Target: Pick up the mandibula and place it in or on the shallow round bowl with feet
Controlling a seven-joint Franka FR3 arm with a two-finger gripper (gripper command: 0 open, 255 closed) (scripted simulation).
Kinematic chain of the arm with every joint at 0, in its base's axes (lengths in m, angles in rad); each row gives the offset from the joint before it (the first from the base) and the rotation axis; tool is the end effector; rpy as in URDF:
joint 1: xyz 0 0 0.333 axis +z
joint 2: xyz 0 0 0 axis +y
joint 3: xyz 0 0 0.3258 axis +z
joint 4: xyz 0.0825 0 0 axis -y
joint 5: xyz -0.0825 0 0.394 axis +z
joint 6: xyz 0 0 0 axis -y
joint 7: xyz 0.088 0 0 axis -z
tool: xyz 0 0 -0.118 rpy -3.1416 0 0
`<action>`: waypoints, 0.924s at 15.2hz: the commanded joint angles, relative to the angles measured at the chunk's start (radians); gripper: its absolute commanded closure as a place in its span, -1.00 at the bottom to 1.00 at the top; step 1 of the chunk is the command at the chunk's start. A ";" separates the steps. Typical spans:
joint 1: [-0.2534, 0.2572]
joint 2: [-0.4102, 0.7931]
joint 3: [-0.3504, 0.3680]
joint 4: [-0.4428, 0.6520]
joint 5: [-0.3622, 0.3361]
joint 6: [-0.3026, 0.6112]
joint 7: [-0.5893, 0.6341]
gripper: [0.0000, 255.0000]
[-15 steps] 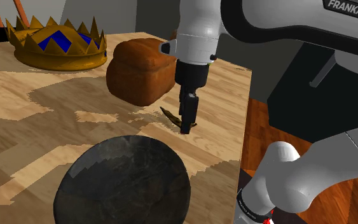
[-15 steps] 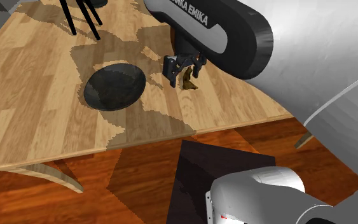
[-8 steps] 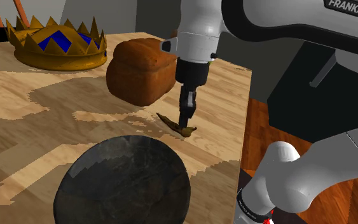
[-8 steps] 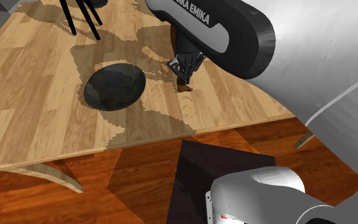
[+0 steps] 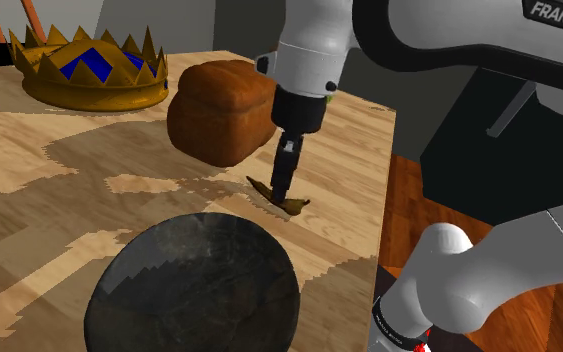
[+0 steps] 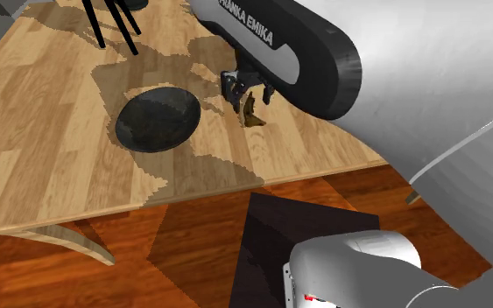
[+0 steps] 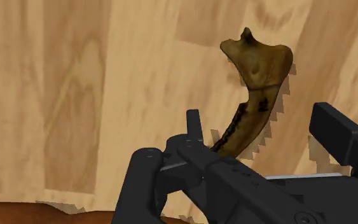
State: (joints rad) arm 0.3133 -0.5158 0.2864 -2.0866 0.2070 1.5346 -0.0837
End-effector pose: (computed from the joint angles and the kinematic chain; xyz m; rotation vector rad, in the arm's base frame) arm 0.2986 0.2645 0.6080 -2.9276 -0.9799 0.1051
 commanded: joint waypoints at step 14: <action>-0.155 -0.024 0.170 -0.067 -0.056 0.197 0.583 -1.00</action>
State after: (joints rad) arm 0.1579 -0.5404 0.4564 -2.1528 0.1514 1.7305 0.4991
